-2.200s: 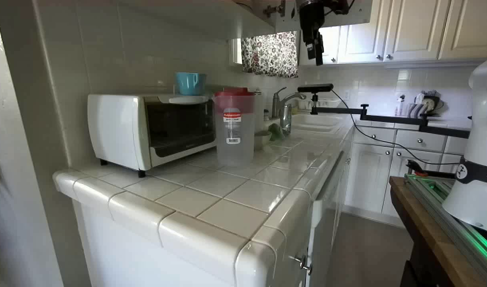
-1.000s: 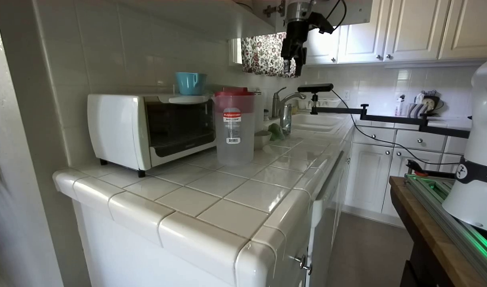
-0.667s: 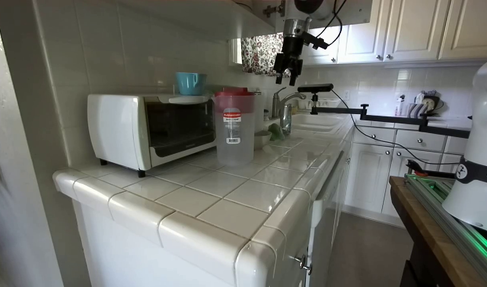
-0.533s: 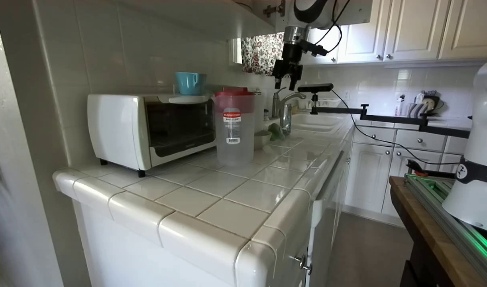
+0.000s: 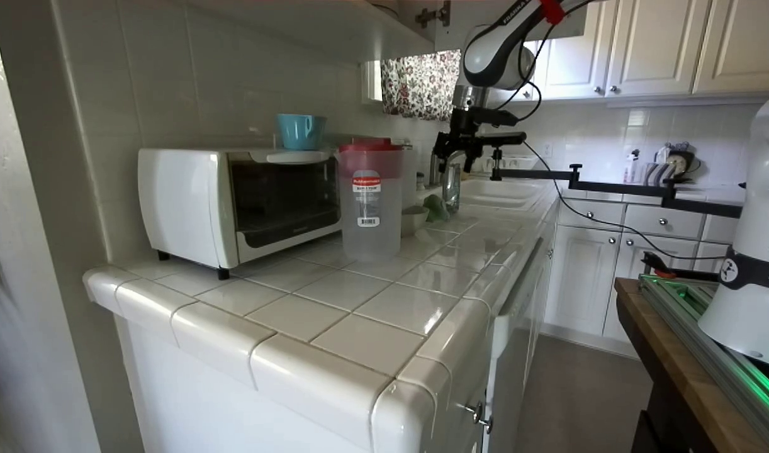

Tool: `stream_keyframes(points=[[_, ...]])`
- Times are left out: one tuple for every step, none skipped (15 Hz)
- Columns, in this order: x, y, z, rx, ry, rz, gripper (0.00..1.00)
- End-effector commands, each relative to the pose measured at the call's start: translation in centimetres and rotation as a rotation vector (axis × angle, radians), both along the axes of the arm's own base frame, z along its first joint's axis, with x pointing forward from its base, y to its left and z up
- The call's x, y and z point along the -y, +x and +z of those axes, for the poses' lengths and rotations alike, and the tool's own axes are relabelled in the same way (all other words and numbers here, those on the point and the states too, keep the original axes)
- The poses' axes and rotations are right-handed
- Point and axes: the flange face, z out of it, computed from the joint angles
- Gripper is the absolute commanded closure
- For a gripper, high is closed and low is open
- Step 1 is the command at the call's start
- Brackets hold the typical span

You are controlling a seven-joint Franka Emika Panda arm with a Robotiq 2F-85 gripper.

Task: Use the green towel to wipe around the oven knobs

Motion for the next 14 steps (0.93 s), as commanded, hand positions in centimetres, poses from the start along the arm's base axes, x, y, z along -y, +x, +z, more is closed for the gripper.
stream_keyframes(points=[[1.8, 0.4, -2.1, 0.031, -0.048, -0.068, 0.0], [2.3, 0.6, -2.7, 0.04, -0.062, -0.079, 0.0], [2.7, 0.9, -3.4, 0.049, -0.086, -0.081, 0.0], [3.0, 1.1, -4.1, 0.054, -0.109, -0.081, 0.0], [3.3, 1.5, -4.7, 0.057, -0.136, -0.076, 0.0], [3.4, 1.7, -5.4, 0.058, -0.161, -0.068, 0.0], [3.5, 2.1, -6.1, 0.057, -0.18, -0.06, 0.0], [3.5, 2.4, -6.8, 0.054, -0.195, -0.053, 0.0], [3.4, 2.9, -7.2, 0.054, -0.206, -0.043, 0.0], [3.2, 3.5, -7.7, 0.058, -0.215, -0.031, 0.0], [2.9, 4.1, -8.1, 0.066, -0.218, -0.019, 0.0], [2.6, 4.8, -8.2, 0.075, -0.221, -0.007, 0.0], [2.3, 5.4, -8.4, 0.085, -0.223, 0.004, 0.0], [2.0, 6.1, -8.7, 0.092, -0.223, 0.016, 0.0]])
